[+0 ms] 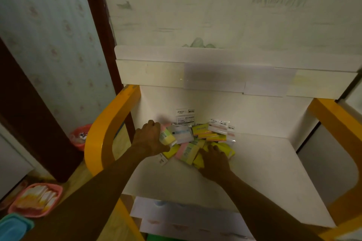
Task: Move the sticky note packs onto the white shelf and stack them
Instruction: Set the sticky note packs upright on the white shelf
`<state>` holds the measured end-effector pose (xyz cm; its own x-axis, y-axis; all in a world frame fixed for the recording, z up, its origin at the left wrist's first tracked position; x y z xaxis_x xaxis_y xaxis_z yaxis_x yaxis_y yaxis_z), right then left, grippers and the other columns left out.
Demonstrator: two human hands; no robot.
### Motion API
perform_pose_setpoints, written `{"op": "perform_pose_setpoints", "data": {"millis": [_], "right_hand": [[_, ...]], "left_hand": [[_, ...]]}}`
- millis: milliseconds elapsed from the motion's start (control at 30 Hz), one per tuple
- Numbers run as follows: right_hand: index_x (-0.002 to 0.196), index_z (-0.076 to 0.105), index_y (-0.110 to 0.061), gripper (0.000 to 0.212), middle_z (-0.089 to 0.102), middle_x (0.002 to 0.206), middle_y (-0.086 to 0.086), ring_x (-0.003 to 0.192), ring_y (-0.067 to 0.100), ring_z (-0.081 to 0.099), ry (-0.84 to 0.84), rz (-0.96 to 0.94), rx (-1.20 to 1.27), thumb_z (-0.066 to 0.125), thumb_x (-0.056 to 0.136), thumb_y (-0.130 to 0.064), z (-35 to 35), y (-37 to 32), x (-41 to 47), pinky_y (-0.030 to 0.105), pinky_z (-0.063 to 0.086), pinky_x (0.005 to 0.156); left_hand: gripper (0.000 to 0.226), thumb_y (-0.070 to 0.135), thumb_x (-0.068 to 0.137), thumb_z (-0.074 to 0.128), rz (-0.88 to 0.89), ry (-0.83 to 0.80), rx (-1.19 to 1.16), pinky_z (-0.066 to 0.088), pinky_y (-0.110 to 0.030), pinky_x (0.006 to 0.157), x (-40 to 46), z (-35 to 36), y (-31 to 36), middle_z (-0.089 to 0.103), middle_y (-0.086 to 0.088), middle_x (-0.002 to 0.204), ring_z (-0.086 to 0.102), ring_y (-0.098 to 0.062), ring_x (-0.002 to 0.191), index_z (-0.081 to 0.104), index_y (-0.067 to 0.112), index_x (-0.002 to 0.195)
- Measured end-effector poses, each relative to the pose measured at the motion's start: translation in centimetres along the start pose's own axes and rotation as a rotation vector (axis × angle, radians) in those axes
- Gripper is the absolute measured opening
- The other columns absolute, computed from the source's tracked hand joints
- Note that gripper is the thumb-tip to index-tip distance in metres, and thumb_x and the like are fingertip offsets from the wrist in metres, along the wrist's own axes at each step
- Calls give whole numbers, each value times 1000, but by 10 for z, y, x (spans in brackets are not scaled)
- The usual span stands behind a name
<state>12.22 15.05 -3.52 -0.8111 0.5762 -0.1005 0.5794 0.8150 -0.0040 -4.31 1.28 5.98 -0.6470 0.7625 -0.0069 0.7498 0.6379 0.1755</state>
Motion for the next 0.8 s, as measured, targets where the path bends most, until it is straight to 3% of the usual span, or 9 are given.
{"op": "perform_pose_setpoints", "data": {"millis": [167,533,800], "right_hand": [[141,39,-27,66,31,150,5,137,28,30,33,-1,55,62,83,-47,-17,11,-5,40,41,99],[139,39,-26,71,47,130,6,124,27,41,191,44,116,67,77,-47,-119,51,-14,39,44,92],[137,39,-23,66,47,130,9,122,30,40,317,168,75,65,80,-44,-184,126,-50,40,41,92]], "left_hand": [[77,54,65,76,39,5,-24,45,-38,91,5,-4,14,47,-3,120,49,-20,109,44,17,125],[79,54,66,76,213,108,-109,46,-36,86,30,-40,68,43,-5,121,45,-23,111,44,12,125],[74,47,65,78,371,197,-152,44,-34,83,44,-89,149,44,-6,119,46,-25,111,47,12,122]]}}
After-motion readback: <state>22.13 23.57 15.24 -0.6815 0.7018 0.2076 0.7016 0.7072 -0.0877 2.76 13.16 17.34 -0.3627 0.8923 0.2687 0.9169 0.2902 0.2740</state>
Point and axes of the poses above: each hand's wrist, its own x-axis towards the middle knuckle, its own z-axis out of the palm, y = z × x, the point moved 4 cm from there along x, towards the middle knuckle
